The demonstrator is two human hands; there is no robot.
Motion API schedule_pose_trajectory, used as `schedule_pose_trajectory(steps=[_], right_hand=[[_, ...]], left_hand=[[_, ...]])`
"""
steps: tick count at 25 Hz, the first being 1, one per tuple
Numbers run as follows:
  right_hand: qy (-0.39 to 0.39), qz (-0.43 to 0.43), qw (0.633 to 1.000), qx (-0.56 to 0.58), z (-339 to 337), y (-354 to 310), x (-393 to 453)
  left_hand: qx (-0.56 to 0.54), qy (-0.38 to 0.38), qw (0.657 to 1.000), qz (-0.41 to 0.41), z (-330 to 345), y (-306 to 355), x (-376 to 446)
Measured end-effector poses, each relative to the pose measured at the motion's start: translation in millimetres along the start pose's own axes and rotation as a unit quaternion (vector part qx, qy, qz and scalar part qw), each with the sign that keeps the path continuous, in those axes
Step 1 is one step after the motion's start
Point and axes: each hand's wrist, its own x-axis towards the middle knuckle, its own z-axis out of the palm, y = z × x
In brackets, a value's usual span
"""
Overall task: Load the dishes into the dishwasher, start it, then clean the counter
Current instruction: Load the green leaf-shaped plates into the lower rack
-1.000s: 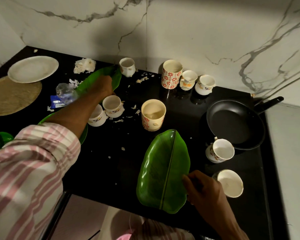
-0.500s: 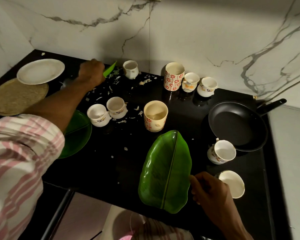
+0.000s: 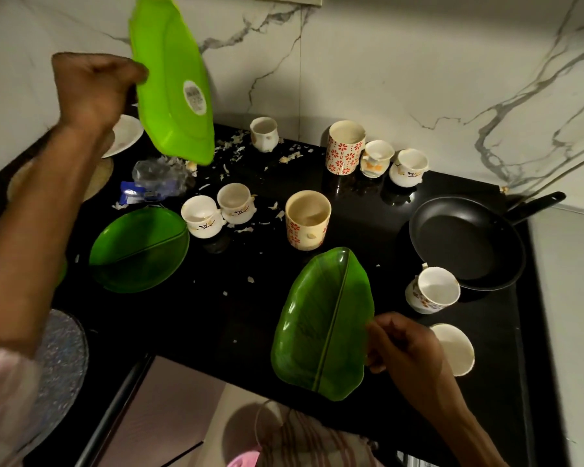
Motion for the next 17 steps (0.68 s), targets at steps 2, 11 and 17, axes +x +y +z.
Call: schedule_pose_trajectory(steps=[2, 11, 17], right_hand=[[-0.004, -0.017, 0.998, 0.055, 2.6, -17.1, 8.8], [-0.078, -0.029, 0.938, 0.336, -16.2, -85.8, 0.6], [0.094, 0.074, 0.976, 0.181, -17.4, -55.5, -16.4]], left_hand=[[0.014, -0.019, 0.997, 0.074, 20.0, 21.0, -54.9], [0.126, -0.19, 0.903, 0.364, 62.1, 28.5, -273.2], [0.19, -0.252, 0.86, 0.401, 97.8, -5.2, -350.9]])
